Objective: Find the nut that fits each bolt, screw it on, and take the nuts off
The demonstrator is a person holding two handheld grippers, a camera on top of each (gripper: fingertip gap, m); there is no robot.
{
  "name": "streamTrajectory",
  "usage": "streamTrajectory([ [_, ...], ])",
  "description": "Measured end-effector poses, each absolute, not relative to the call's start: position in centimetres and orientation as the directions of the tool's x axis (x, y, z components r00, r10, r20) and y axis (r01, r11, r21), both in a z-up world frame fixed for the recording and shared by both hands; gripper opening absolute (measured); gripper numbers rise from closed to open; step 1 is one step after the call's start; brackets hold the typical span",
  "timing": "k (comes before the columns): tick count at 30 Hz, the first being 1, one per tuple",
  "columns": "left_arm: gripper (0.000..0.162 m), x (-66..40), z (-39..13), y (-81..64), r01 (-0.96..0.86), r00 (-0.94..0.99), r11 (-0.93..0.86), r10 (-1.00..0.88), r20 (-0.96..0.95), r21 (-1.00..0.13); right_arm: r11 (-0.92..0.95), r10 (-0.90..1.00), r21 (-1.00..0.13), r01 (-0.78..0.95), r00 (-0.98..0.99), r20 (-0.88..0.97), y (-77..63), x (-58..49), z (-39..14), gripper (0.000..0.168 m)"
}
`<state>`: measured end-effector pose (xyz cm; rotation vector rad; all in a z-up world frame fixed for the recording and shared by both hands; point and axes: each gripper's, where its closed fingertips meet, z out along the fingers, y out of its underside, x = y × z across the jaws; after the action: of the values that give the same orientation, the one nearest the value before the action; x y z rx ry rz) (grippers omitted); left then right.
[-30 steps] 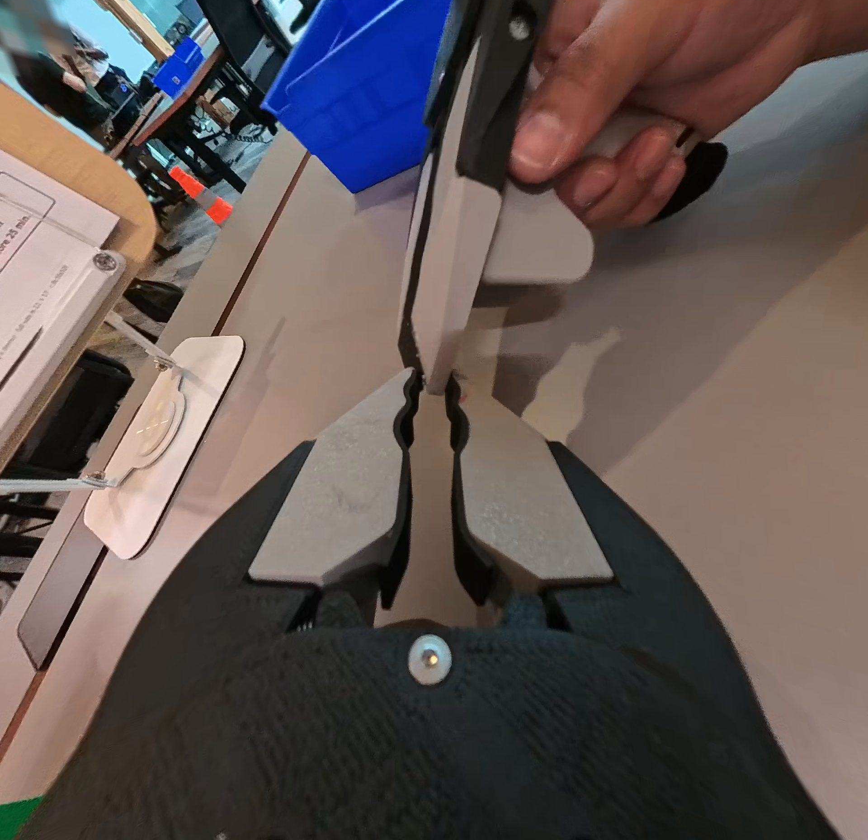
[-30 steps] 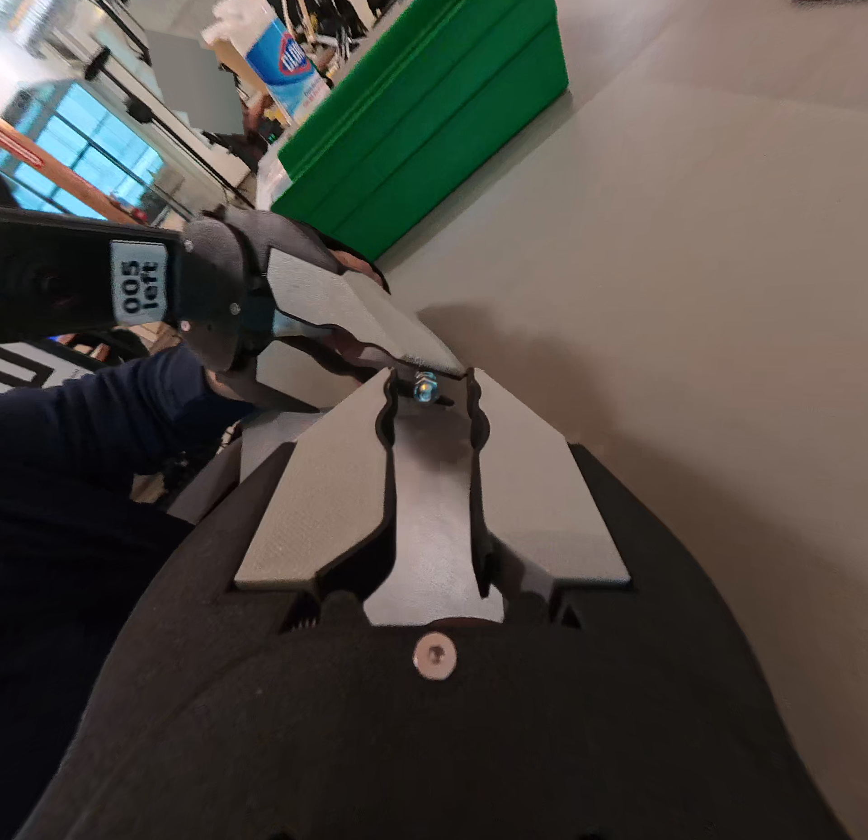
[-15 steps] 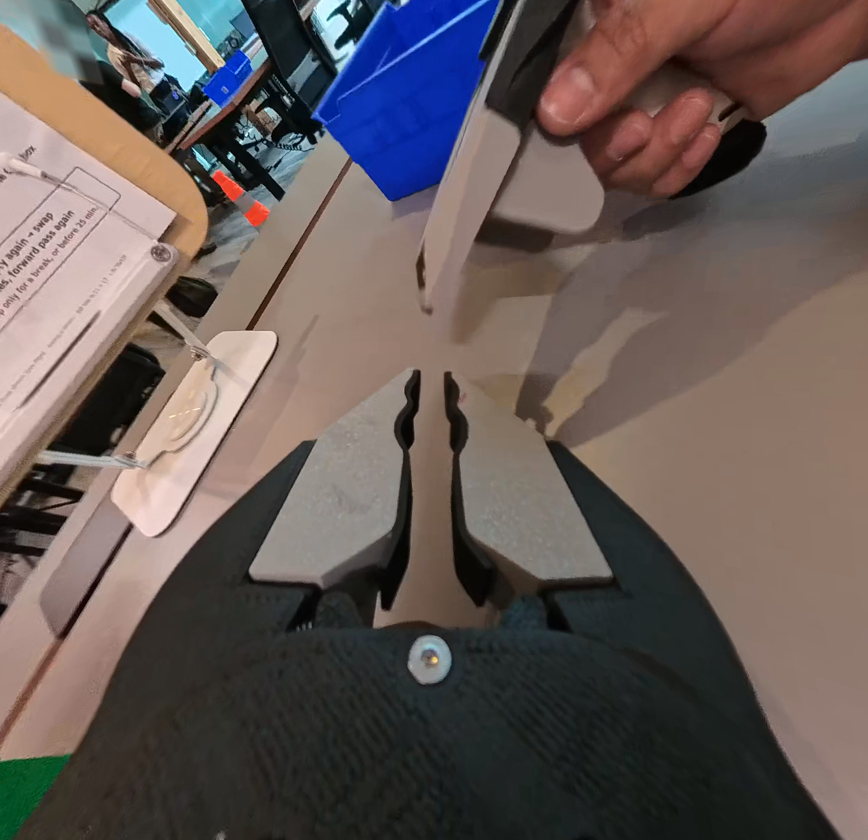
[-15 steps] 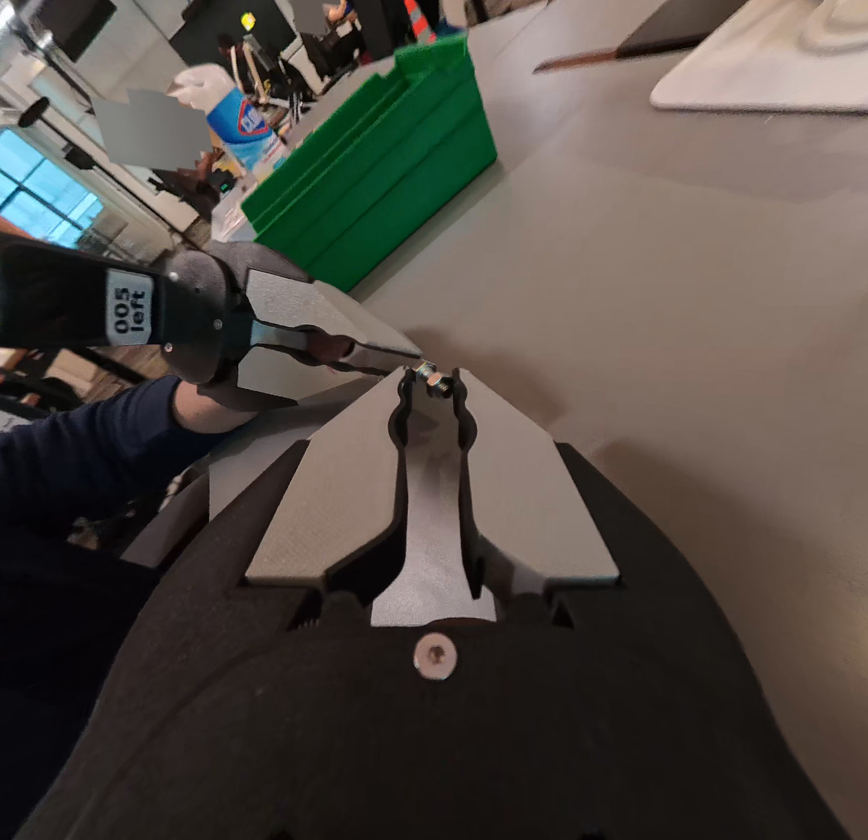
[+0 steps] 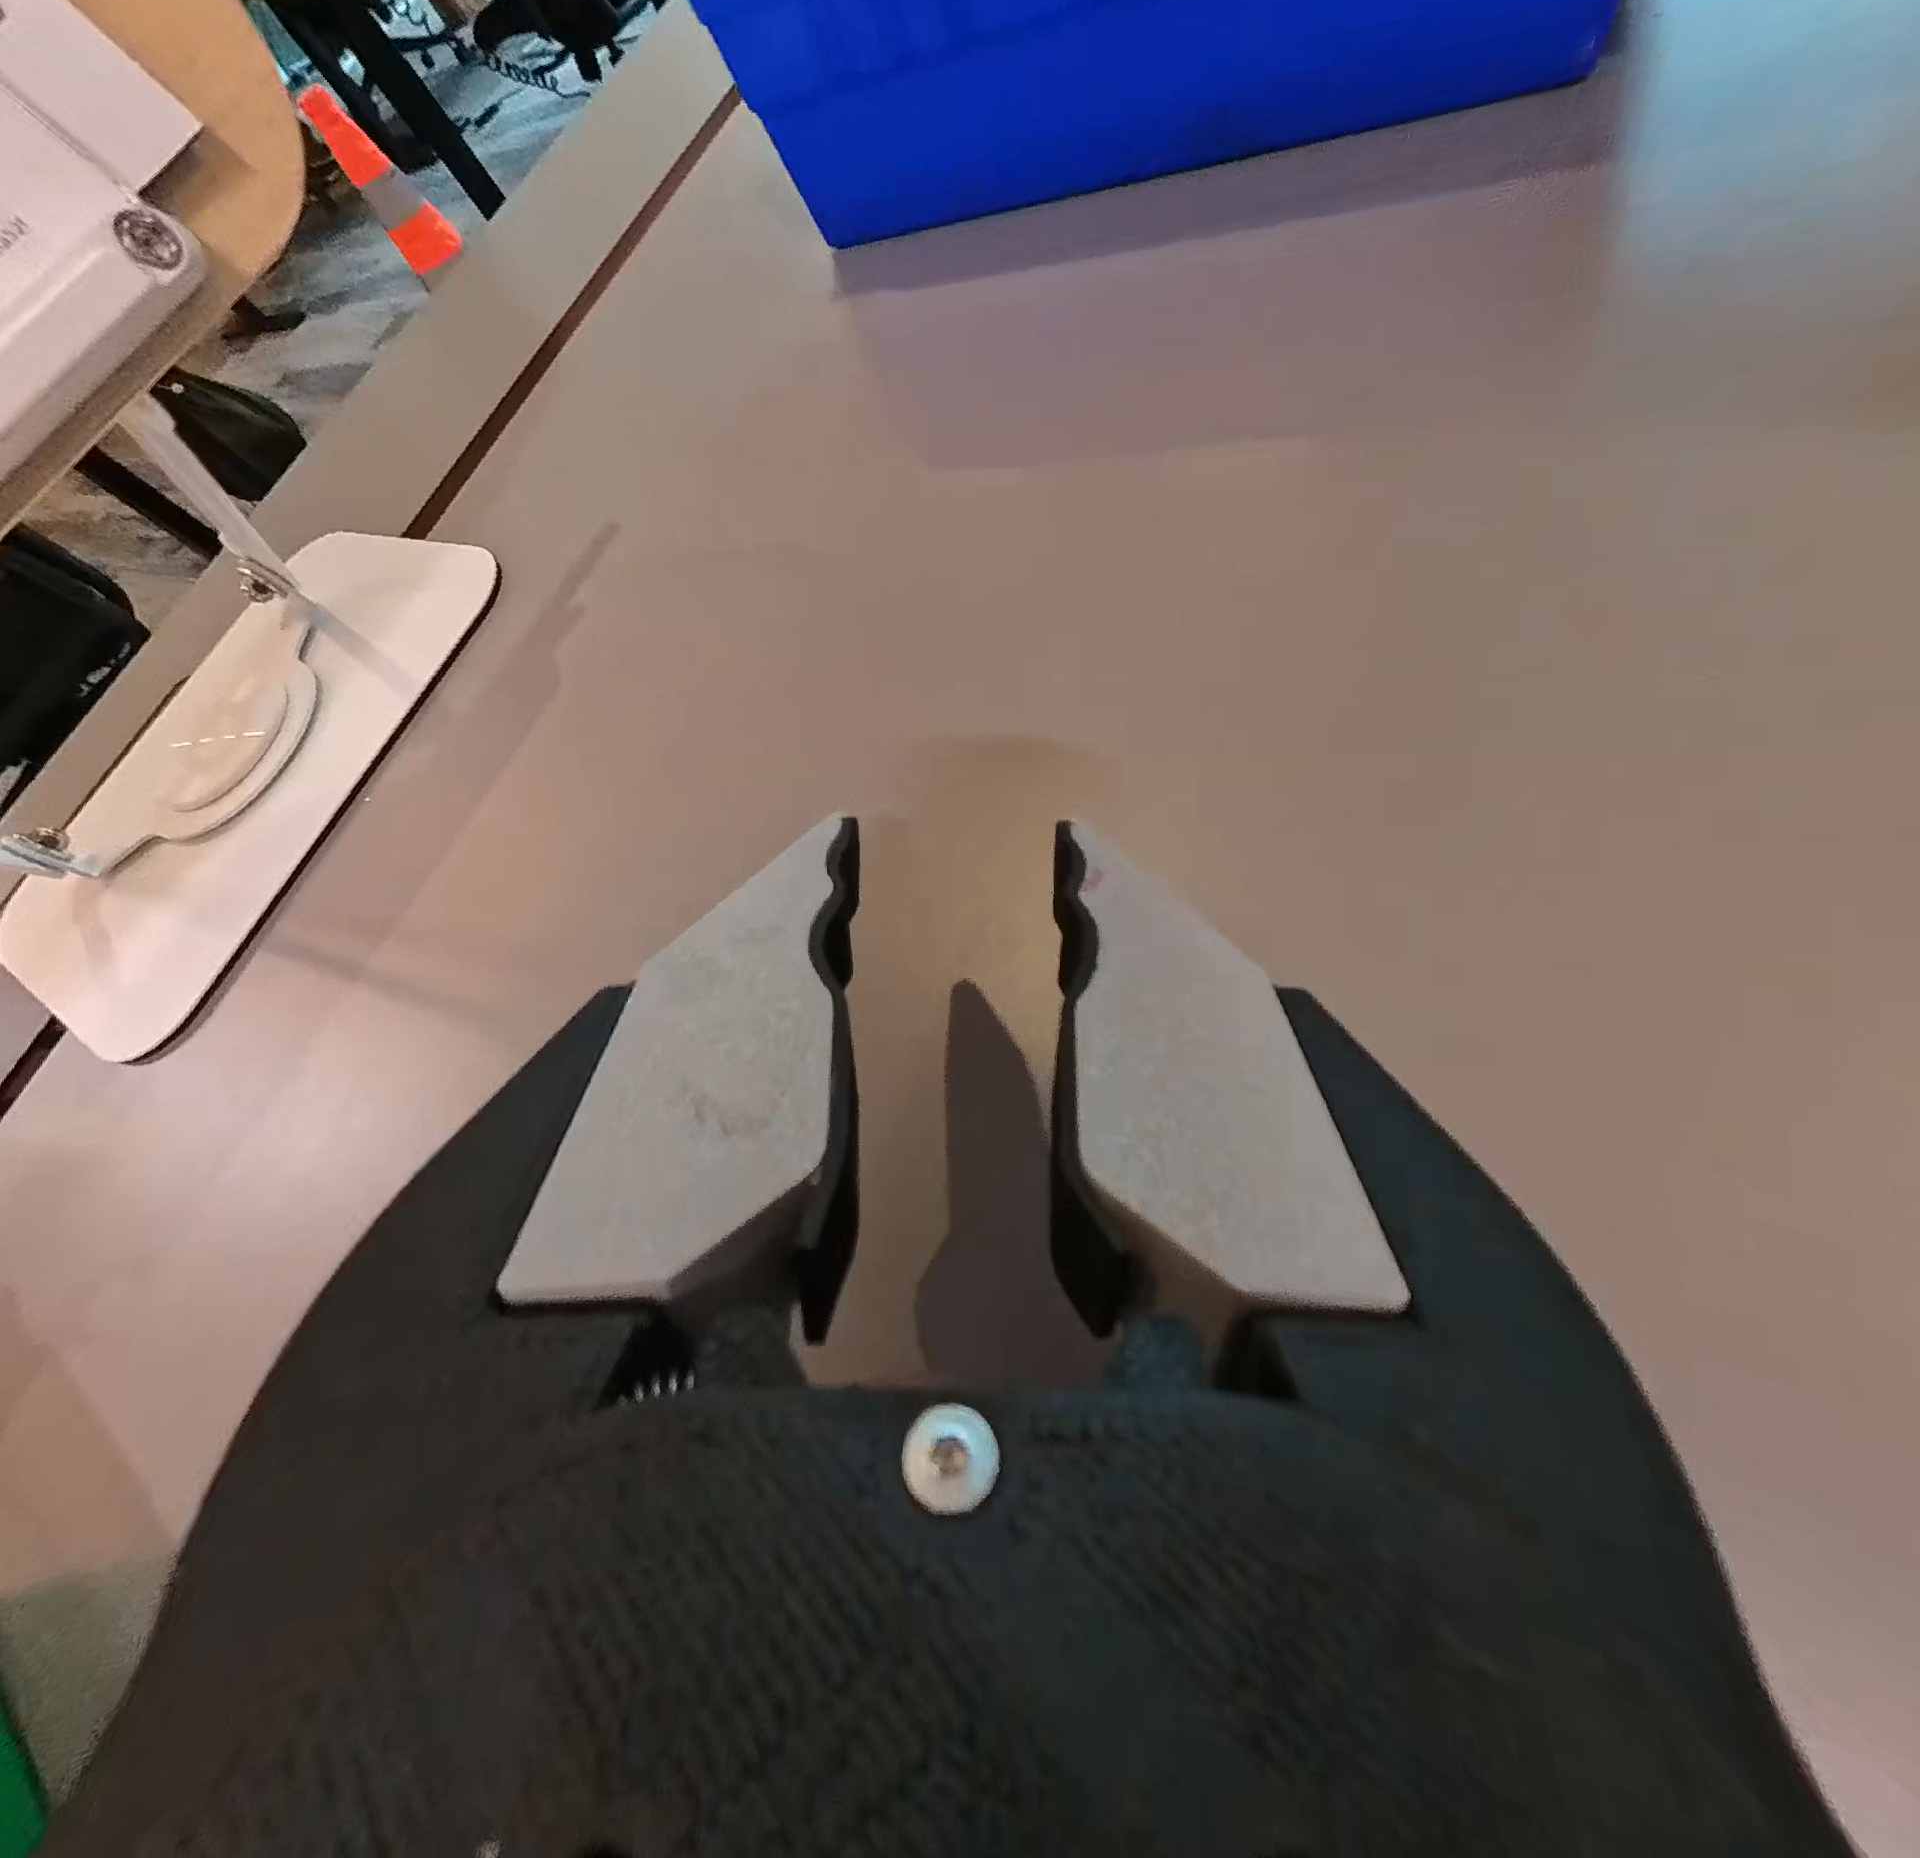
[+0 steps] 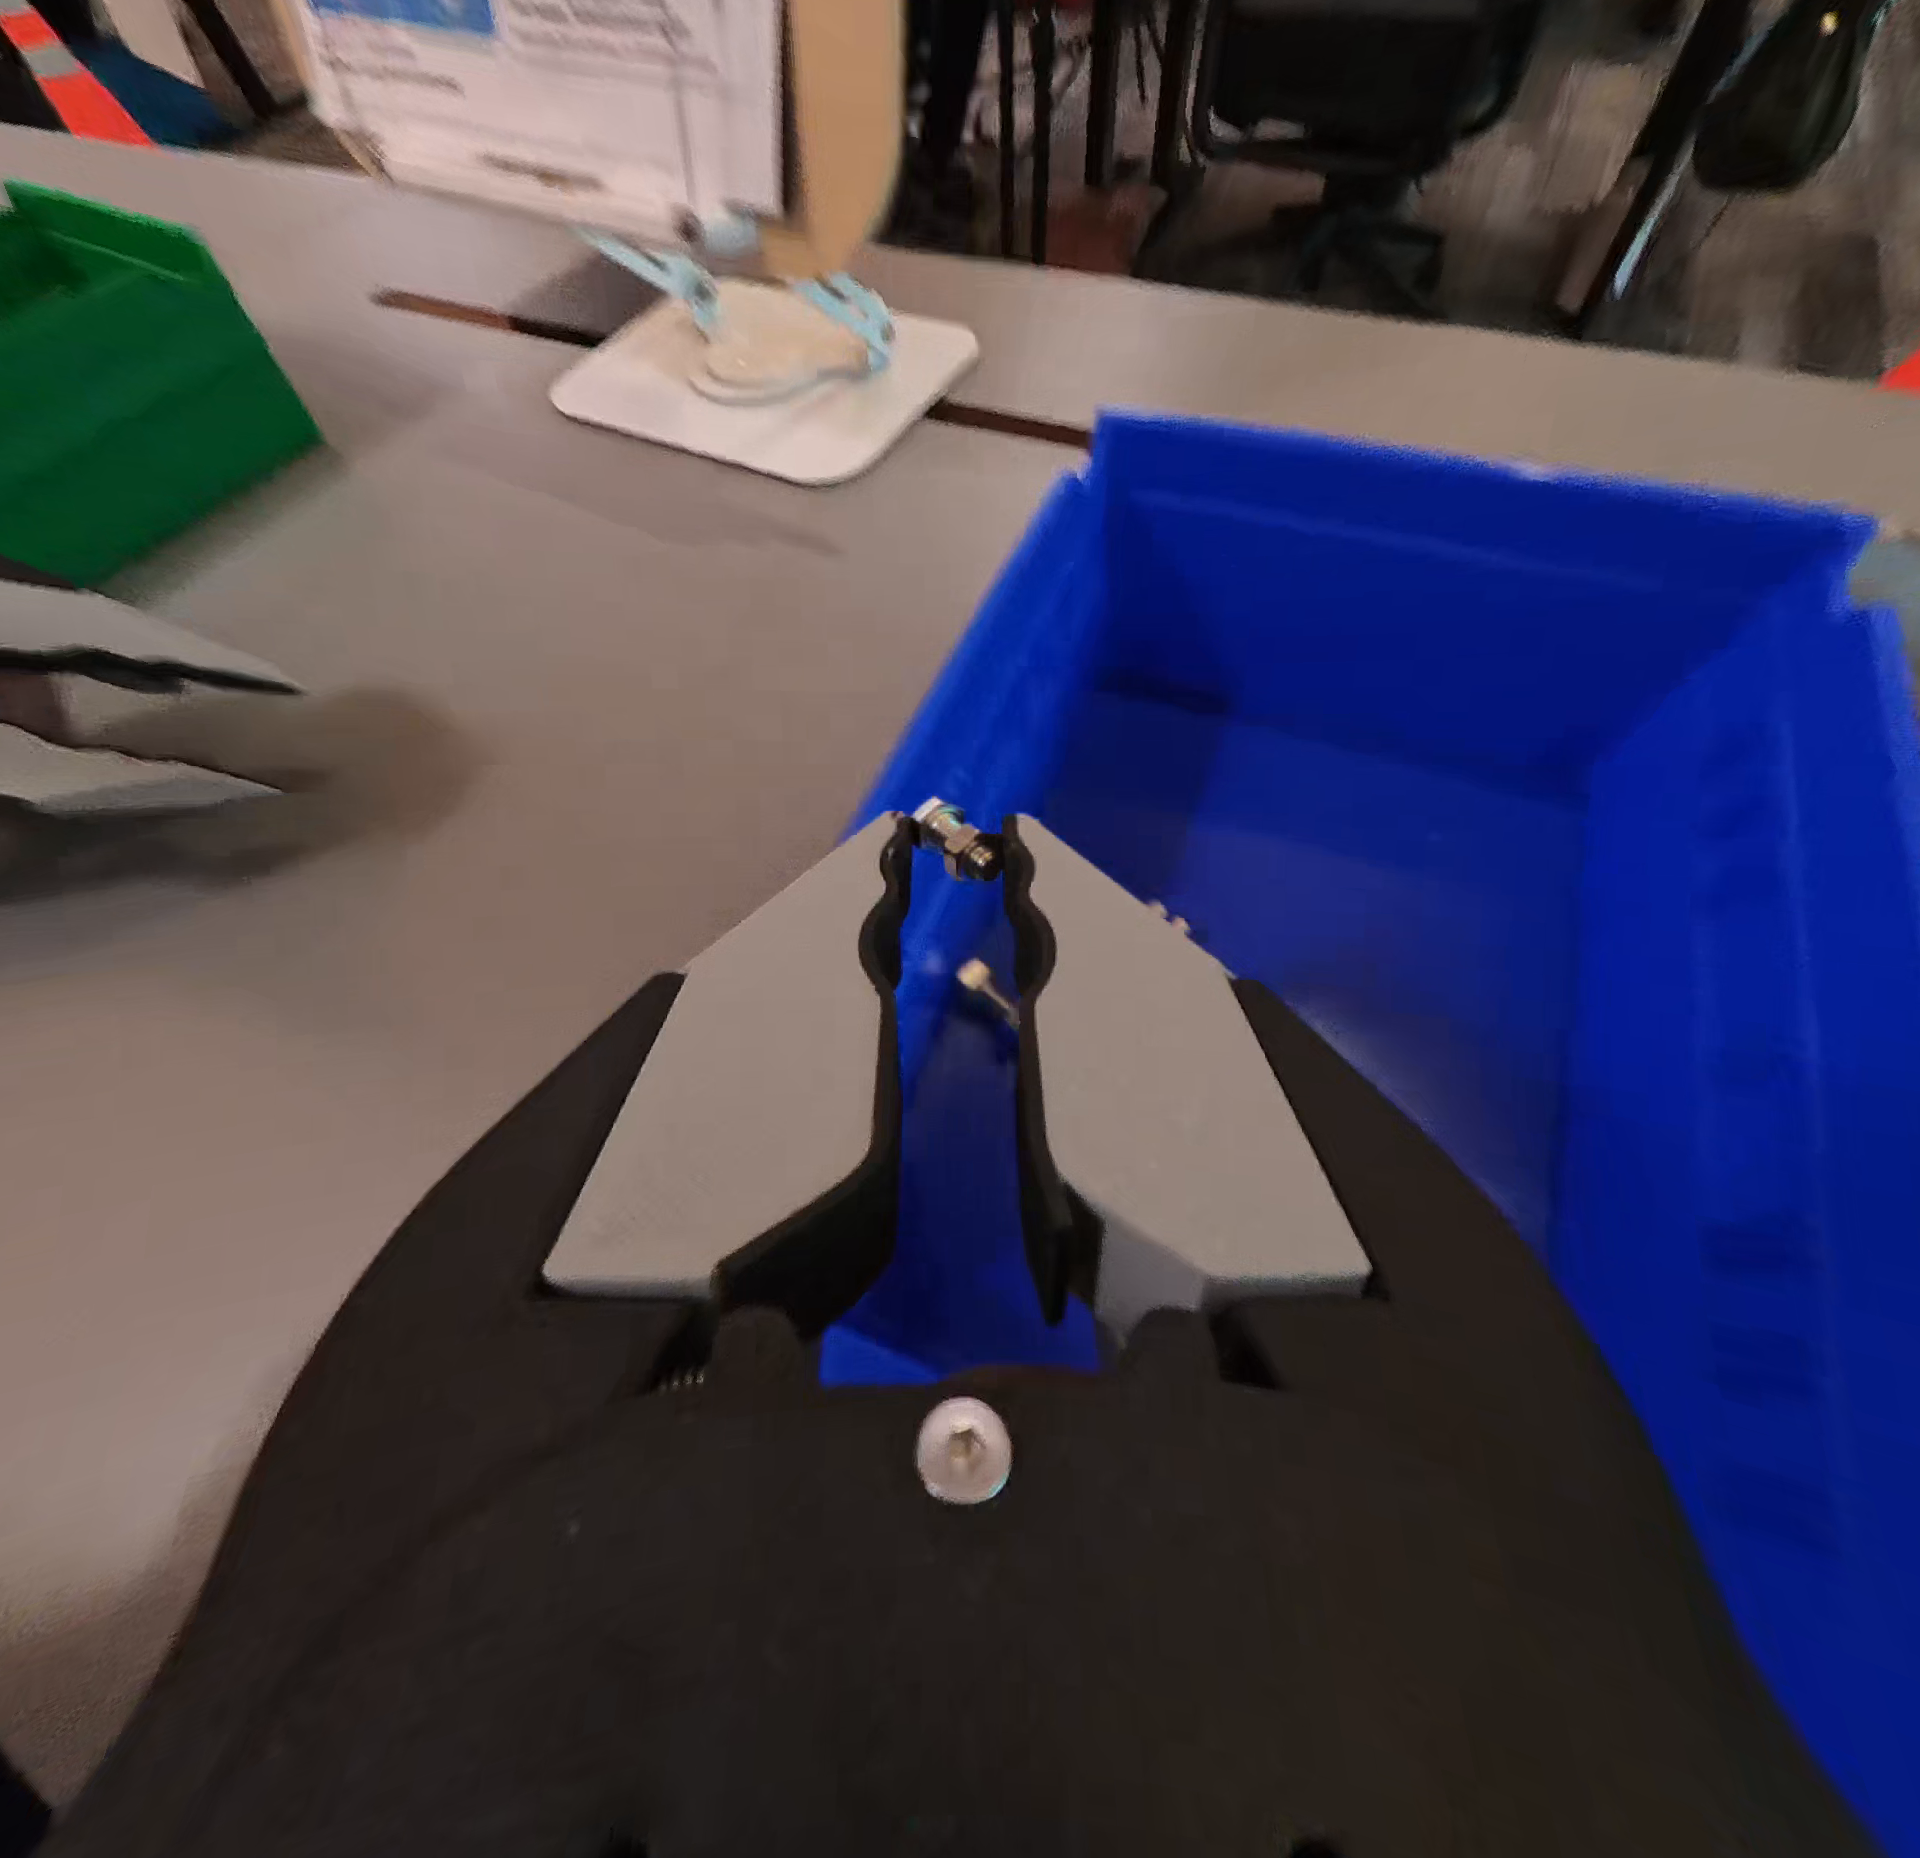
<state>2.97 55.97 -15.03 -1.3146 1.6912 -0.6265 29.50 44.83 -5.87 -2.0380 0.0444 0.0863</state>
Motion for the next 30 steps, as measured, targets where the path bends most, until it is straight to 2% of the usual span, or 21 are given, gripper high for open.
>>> streamTrajectory([
  [1, 0.038, 2.9, -14.9, 56.0, -0.496, -0.037, 0.293, -0.948, -0.317, -0.818, -0.472, -0.019, -0.879, -0.065, 0.998, -0.064, 44.7, 30.4, -7.2, 0.015],
  [3, 0.060, 2.3, -14.7, 56.6, -0.503, 0.050, 0.197, -0.965, -0.256, -0.842, -0.498, -0.065, -0.866, -0.034, 0.998, -0.002, 44.4, 31.7, -9.0, 0.022],
  [4, 0.066, 1.8, -14.4, 56.6, -0.501, 0.100, 0.135, -0.972, -0.212, -0.855, -0.496, -0.073, -0.868, -0.018, 0.997, 0.020, 44.3, 32.0, -9.3, 0.024],
  [9, 0.065, -4.8, -10.5, 56.1, -0.444, 0.326, 0.061, -0.918, -0.225, -0.894, -0.462, -0.050, -0.886, 0.029, 0.997, 0.058, 42.3, 31.4, -9.1, 0.039],
  [13, 0.073, -12.8, -7.1, 56.1, -0.340, 0.489, -0.060, -0.864, -0.122, -0.939, -0.387, 0.087, -0.920, 0.065, 0.996, 0.034, 39.5, 28.1, -8.6, 0.063],
  [15, 0.076, -17.0, -5.7, 57.4, -0.286, 0.586, -0.099, -0.805, -0.092, -0.953, -0.343, 0.168, -0.939, 0.031, 0.985, -0.028, 38.3, 25.8, -8.4, 0.044],
  [16, 0.076, -18.8, -5.4, 58.4, -0.269, 0.634, -0.111, -0.768, -0.089, -0.957, -0.326, 0.220, -0.945, 0.016, 0.974, -0.059, 37.7, 24.5, -8.4, 0.058],
  [17, 0.077, -20.4, -5.5, 59.6, -0.265, 0.677, -0.136, -0.731, -0.084, -0.955, -0.320, 0.254, -0.947, 0.012, 0.964, -0.074, 37.2, 23.6, -8.4, 0.074],
  [18, 0.083, -21.7, -5.9, 60.6, -0.265, 0.709, -0.170, -0.701, -0.072, -0.949, -0.302, 0.254, -0.953, 0.025, 0.966, -0.055, 36.8, 23.3, -8.2, 0.075],
  [21, 0.082, -22.8, -8.2, 62.9, -0.264, 0.742, -0.249, -0.669, -0.031, -0.932, -0.214, 0.166, -0.976, 0.041, 0.986, 0.005, 36.3, 23.5, -7.2, 0.067],
  [23, 0.081, -22.4, -11.1, 64.1, -0.326, 0.742, -0.308, -0.670, -0.040, -0.894, -0.256, 0.159, -0.966, 0.041, 0.987, -0.001, 36.6, 22.8, -8.3, 0.069],
  [24, 0.069, -22.2, -12.7, 64.7, -0.373, 0.739, -0.341, -0.671, -0.054, -0.863, -0.290, 0.160, -0.956, 0.033, 0.987, -0.014, 36.9, 22.5, -9.2, 0.070],
  [25, 0.045, -22.2, -13.5, 65.2, -0.412, 0.737, -0.345, -0.670, -0.086, -0.843, -0.321, 0.161, -0.947, 0.020, 0.986, -0.034, 37.2, 22.1, -10.1, 0.071],
  [26, 0.011, -21.5, -13.5, 65.0, -0.446, 0.698, -0.309, -0.707, -0.111, -0.840, -0.346, 0.156, -0.938, 0.001, 0.986, -0.056, 37.5, 22.0, -10.9, 0.069],
  [27, 0.006, -21.7, -13.4, 65.6, -0.476, 0.708, -0.303, -0.688, -0.156, -0.826, -0.359, 0.146, -0.933, -0.018, 0.986, -0.075, 37.9, 21.9, -11.6, 0.065],
  [28, 0.002, -22.3, -13.2, 66.1, -0.522, 0.711, -0.288, -0.667, -0.223, -0.803, -0.369, 0.141, -0.929, -0.030, 0.986, -0.088, 38.2, 21.9, -12.1, 0.053],
  [30, 0.002, -22.4, -12.3, 65.9, -0.523, 0.702, -0.293, -0.681, -0.209, -0.800, -0.387, 0.085, -0.922, -0.024, 0.995, -0.061, 38.6, 23.1, -13.0, 0.018],
])
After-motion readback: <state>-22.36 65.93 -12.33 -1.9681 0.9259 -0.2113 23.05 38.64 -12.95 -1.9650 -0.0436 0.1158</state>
